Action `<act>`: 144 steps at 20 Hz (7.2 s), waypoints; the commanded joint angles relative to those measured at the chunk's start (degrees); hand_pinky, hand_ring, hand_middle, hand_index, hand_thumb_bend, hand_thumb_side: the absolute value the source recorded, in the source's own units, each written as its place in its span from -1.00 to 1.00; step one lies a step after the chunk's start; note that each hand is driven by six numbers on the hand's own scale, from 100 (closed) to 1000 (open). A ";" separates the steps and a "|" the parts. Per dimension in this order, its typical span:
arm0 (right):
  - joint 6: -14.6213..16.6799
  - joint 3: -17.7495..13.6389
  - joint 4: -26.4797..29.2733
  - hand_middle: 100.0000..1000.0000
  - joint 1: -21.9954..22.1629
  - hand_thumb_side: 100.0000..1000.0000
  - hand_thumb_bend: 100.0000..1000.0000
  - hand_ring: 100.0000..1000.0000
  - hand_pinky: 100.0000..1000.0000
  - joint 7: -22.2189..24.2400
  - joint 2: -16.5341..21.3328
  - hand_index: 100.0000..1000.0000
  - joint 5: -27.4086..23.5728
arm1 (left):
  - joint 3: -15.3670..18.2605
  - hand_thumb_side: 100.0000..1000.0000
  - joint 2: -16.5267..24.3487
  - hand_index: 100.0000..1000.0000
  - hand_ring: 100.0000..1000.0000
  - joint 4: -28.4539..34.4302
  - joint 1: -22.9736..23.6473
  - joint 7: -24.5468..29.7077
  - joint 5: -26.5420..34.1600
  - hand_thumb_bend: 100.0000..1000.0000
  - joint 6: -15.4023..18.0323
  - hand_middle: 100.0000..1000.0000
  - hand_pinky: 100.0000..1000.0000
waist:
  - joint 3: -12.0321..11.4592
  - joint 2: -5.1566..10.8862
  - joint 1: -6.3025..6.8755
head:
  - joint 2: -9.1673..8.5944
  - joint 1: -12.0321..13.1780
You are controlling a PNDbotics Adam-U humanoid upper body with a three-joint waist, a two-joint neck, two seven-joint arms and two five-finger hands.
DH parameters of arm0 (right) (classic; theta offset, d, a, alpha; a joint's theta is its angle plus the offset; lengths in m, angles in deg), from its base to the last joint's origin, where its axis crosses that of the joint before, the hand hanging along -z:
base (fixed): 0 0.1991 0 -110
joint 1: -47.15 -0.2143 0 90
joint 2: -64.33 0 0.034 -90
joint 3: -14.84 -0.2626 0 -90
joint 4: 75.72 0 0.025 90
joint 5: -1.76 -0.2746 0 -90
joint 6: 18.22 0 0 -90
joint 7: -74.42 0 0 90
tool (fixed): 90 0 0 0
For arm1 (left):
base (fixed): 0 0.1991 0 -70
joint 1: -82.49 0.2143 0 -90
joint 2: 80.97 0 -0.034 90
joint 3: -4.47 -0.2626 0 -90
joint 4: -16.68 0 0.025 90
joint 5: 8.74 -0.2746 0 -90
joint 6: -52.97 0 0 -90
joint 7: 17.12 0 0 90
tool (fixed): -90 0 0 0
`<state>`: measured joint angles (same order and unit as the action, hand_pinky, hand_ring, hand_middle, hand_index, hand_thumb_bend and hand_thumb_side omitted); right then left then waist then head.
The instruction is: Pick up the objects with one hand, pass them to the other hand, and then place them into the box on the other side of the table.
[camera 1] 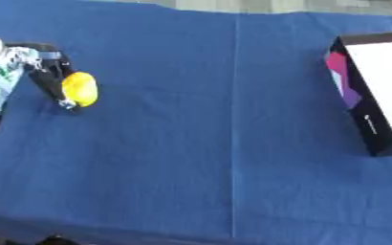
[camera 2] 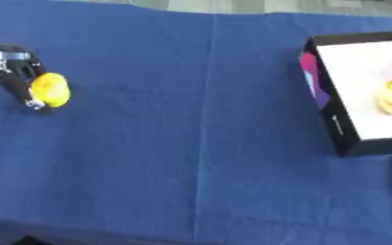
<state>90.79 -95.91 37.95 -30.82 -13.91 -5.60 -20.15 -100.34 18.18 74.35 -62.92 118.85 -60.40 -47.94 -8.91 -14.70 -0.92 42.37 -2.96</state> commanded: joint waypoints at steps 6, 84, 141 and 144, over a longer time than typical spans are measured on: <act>0.20 -0.54 0.92 0.93 -0.03 -0.18 -1.00 1.00 0.84 0.23 1.29 1.00 0.43 | 0.35 -0.98 0.65 0.24 0.51 0.15 -0.73 -0.73 -0.69 -0.16 -1.06 0.32 0.63 | 0.06 0.82 0.70 | -0.53 0.46; -3.69 23.81 0.92 1.00 -29.38 -0.36 -1.00 1.00 0.83 24.10 9.91 1.00 2.70 | -9.33 -0.62 -25.42 -0.12 0.05 19.29 7.22 -48.42 18.93 -1.00 14.19 0.00 0.54 | -0.71 0.99 -3.38 | -0.66 -6.56; -5.32 28.99 -3.27 0.79 -39.49 -0.70 -1.00 1.00 0.78 24.93 8.58 1.00 32.18 | -12.06 -0.38 -35.52 -0.13 0.02 15.66 6.54 -51.26 17.60 -1.00 22.18 -0.01 0.51 | -7.62 -3.29 -5.15 | -2.49 -13.22; -5.42 29.06 -3.85 0.78 -40.24 -0.67 -1.00 1.00 0.79 25.01 8.40 0.99 33.52 | -11.80 -0.35 -36.04 -0.13 0.02 15.58 6.70 -51.55 17.66 -1.00 22.31 -0.01 0.52 | -7.99 -3.44 -5.19 | -2.50 -13.81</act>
<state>85.36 -66.39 33.97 -70.26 10.94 1.85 12.71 -112.55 -17.10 89.41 -55.36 67.64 -43.02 -25.76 -17.04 -18.49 -5.39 40.60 -16.37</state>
